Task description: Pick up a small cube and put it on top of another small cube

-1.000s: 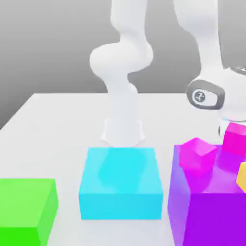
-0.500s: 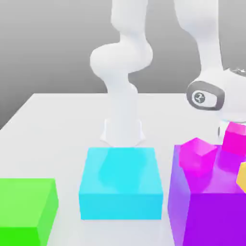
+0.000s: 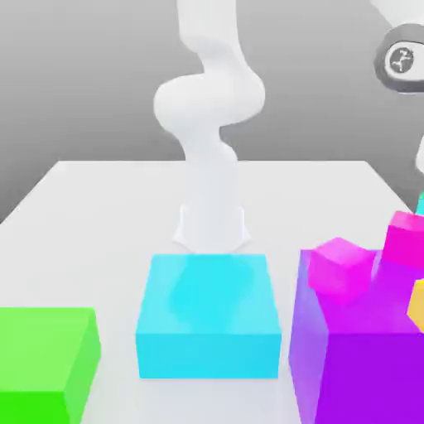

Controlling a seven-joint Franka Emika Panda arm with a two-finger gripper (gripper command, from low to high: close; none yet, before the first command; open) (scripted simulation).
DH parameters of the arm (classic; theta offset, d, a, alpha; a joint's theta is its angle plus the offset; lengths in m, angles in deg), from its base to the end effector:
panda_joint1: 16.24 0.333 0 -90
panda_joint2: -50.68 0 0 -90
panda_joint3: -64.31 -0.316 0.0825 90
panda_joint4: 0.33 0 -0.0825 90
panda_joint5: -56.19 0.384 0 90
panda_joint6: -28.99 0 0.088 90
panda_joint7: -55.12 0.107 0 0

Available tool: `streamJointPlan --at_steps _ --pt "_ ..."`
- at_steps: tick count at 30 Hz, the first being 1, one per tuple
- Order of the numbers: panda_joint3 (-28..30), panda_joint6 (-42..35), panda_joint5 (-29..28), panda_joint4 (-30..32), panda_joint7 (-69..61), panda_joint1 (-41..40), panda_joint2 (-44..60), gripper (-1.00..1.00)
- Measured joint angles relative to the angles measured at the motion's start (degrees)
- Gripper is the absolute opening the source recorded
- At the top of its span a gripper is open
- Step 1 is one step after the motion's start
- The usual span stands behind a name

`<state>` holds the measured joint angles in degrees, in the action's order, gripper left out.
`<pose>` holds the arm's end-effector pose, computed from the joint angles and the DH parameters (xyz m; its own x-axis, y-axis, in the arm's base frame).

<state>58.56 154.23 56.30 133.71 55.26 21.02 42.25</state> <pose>0.3528 0.3297 0.3932 0.7344 0.6786 -0.0071 0.6787 -0.7343 0.0131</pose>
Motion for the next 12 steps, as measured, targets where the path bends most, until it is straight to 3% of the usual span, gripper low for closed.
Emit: streamJointPlan --at_steps 4,8,9,12 --pt "3.5 -9.1 0.1 -4.9 -3.7 -2.8 -4.4 -1.0" --pt "4.8 -3.9 0.4 -1.0 -3.4 -4.2 -3.2 -1.0" --pt "4.8 -2.1 0.4 0.1 -3.4 -4.3 -2.5 1.0" --pt "4.8 -2.1 0.4 0.1 -3.4 -4.3 -2.5 1.0"
